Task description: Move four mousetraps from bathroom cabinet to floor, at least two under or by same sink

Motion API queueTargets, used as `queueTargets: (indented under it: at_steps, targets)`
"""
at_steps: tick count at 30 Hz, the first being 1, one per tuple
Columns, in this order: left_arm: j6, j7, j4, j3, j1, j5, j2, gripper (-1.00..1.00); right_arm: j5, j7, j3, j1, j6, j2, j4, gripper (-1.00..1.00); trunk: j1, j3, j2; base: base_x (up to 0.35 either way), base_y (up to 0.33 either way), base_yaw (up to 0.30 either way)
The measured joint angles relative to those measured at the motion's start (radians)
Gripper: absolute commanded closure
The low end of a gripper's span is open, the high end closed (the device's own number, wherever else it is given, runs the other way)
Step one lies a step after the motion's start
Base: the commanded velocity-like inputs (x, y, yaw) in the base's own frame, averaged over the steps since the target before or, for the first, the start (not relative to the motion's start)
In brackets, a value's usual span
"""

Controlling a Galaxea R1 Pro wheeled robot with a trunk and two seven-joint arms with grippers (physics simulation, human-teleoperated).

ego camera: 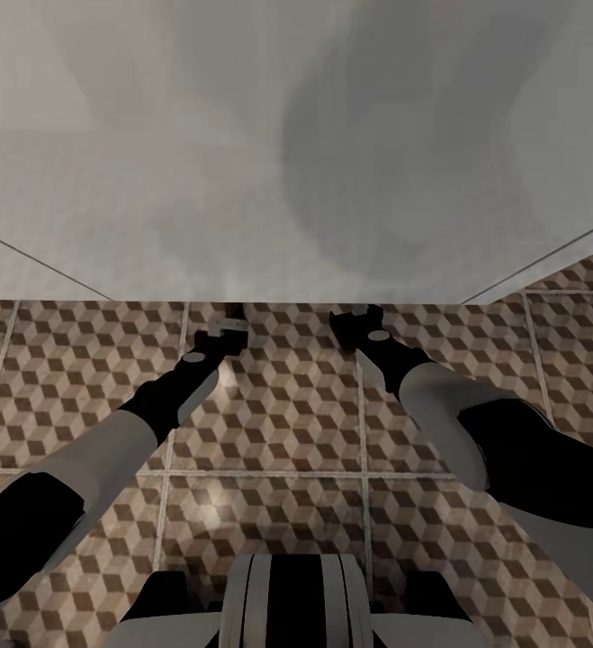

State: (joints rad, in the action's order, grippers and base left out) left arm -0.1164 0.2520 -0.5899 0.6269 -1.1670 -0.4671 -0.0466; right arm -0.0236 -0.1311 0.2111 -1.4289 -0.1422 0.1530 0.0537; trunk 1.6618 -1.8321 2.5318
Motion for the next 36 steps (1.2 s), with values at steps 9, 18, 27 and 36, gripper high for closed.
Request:
queueTargets:
  at_steps: [9,18,27,36]
  targets:
    - [0.001,0.0,0.002,0.0,0.0,0.024,0.001,-1.0,0.0,0.0,0.0,0.0,0.0,0.0,0.0,-1.0,0.0,0.0,0.0,0.0,0.0,0.0]
    - [0.001,-0.001,0.002,0.0,0.0,0.026,0.001,-1.0,0.0,0.0,0.0,0.0,0.0,0.0,0.0,-1.0,0.0,0.0,0.0,0.0,0.0,0.0]
    - [0.002,0.0,0.001,0.0,0.0,0.027,0.001,-1.0,0.0,0.0,0.0,0.0,0.0,-0.001,0.0,-1.0,0.0,0.0,0.0,0.0,0.0,0.0]
    - [0.004,0.001,-0.001,0.0,0.0,0.027,0.001,-1.0,0.0,0.0,0.0,0.0,0.0,-0.001,0.0,-1.0,0.0,0.0,0.0,-0.021,0.0,0.0]
